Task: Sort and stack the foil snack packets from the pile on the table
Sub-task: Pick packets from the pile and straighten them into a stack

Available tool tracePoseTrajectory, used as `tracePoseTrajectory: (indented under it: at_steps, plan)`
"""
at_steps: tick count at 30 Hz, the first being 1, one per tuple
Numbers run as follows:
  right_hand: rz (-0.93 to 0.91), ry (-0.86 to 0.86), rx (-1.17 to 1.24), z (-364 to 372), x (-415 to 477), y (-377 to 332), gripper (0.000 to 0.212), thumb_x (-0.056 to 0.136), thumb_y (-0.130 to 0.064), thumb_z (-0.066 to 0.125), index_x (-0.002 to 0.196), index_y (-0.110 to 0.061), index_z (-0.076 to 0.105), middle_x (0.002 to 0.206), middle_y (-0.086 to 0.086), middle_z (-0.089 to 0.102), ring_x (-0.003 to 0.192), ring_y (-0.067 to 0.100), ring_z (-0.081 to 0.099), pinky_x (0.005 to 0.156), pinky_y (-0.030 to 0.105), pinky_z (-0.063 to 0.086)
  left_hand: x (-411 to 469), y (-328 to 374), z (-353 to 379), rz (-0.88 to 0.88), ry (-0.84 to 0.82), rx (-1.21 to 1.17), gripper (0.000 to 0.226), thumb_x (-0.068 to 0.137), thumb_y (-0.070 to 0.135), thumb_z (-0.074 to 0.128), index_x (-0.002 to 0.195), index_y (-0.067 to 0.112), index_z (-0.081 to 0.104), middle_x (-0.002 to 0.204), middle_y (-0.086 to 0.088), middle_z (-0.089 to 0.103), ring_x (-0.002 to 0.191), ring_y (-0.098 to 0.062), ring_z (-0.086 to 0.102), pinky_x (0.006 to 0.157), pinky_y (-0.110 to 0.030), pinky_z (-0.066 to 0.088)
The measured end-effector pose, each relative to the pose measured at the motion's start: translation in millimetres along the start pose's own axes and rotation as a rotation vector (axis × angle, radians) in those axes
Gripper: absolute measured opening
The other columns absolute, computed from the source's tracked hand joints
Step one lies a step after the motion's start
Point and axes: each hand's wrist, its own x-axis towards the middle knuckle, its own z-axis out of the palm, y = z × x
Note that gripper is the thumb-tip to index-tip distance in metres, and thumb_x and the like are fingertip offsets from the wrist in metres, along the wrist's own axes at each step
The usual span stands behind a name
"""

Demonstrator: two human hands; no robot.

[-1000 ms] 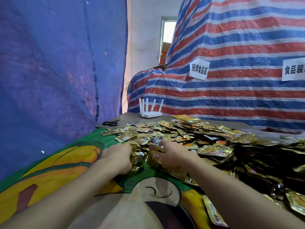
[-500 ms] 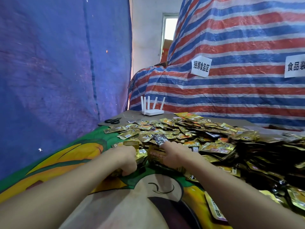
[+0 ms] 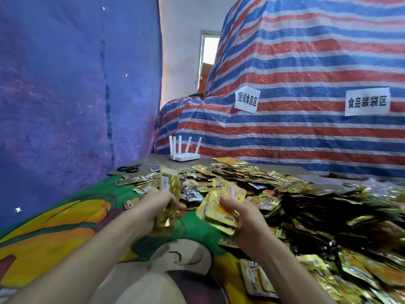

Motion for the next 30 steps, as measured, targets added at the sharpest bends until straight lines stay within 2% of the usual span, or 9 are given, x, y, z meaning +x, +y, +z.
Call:
tracePoseTrajectory:
  at_steps: [4,6,9,13,16,19,24,27,30]
  plan:
    - [0.051,-0.001,-0.005,-10.5,-4.1,-6.3,0.050,0.067,-0.028,0.076,0.114,-0.015,0.070,0.095,0.010,0.078,0.088,0.031,0.073,0.077,0.044,0.060,-6.7,-9.1,37.1,-0.001,-0.124,-0.212,0.014,0.092,0.001,0.054,0.098,-0.007,0.065,0.064,-0.006,0.074,0.051,-0.019,0.070,0.045,-0.033,0.055]
    - [0.031,0.056,0.006,-16.4,-4.7,-8.0,0.035,0.077,-0.023,0.068,0.111,-0.013,0.070,0.084,0.006,0.075,0.075,0.025,0.071,0.066,0.036,0.058,-9.4,-26.1,51.0,-0.006,-0.108,-0.291,0.018,0.090,-0.003,0.052,0.076,-0.004,0.064,0.051,-0.004,0.067,0.039,-0.016,0.064,0.034,-0.026,0.047]
    - [-0.061,0.162,-0.095,-21.7,1.8,-2.3,0.023,0.088,-0.010,0.057,0.111,-0.011,0.062,0.095,0.011,0.073,0.072,0.026,0.071,0.056,0.033,0.056,-5.8,-48.7,58.4,-0.074,-0.148,-0.390,0.026,0.079,-0.006,0.045,0.087,-0.012,0.069,0.073,-0.019,0.071,0.054,-0.028,0.067,0.049,-0.031,0.052]
    - [-0.150,0.141,-0.281,-16.4,8.7,16.2,0.024,0.092,-0.001,0.056,0.103,-0.022,0.061,0.106,0.012,0.072,0.099,0.036,0.072,0.083,0.053,0.060,-0.9,-56.8,52.9,-0.112,-0.167,-0.494,0.023,0.073,-0.005,0.045,0.079,-0.003,0.067,0.070,-0.015,0.068,0.055,-0.028,0.065,0.055,-0.033,0.053]
    - [-0.153,0.071,-0.375,-5.4,4.8,28.9,0.035,0.092,-0.001,0.066,0.112,-0.026,0.053,0.104,0.008,0.075,0.083,0.022,0.076,0.065,0.038,0.062,-2.5,-55.8,52.8,-0.014,-0.251,-0.608,0.032,0.075,0.021,0.054,0.087,0.001,0.074,0.091,-0.023,0.071,0.077,-0.037,0.070,0.078,-0.050,0.059]
    - [-0.241,0.044,-0.392,3.7,3.1,41.0,0.041,0.091,-0.003,0.069,0.125,-0.018,0.053,0.114,0.011,0.072,0.096,0.025,0.074,0.078,0.041,0.063,-6.0,-56.3,55.3,0.080,-0.330,-0.560,0.050,0.082,0.047,0.066,0.115,0.010,0.074,0.115,-0.022,0.071,0.105,-0.042,0.068,0.097,-0.062,0.050]
    - [-0.405,0.005,-0.618,3.0,-2.7,41.3,0.044,0.090,-0.011,0.074,0.131,-0.020,0.062,0.123,-0.001,0.065,0.111,0.002,0.062,0.085,0.017,0.055,-7.6,-58.9,60.3,0.118,-0.258,-0.445,0.048,0.068,0.028,0.081,0.111,0.007,0.075,0.108,-0.021,0.073,0.101,-0.041,0.070,0.099,-0.060,0.050]
    - [-0.479,-0.078,-0.737,2.3,-7.2,39.2,0.050,0.093,-0.010,0.071,0.140,-0.017,0.058,0.115,-0.012,0.065,0.098,-0.019,0.059,0.080,0.005,0.047,-7.7,-58.9,63.3,0.115,-0.175,-0.497,0.025,0.078,0.015,0.074,0.100,0.005,0.078,0.105,-0.024,0.074,0.097,-0.041,0.072,0.091,-0.057,0.055]
    - [-0.515,-0.062,-1.018,6.1,-9.2,32.8,0.055,0.095,-0.018,0.065,0.148,-0.025,0.050,0.132,-0.002,0.057,0.119,-0.006,0.051,0.099,0.012,0.040,-6.0,-60.8,65.4,0.154,-0.087,-0.441,0.015,0.083,0.002,0.068,0.078,0.006,0.081,0.088,-0.020,0.076,0.073,-0.032,0.074,0.066,-0.040,0.060]
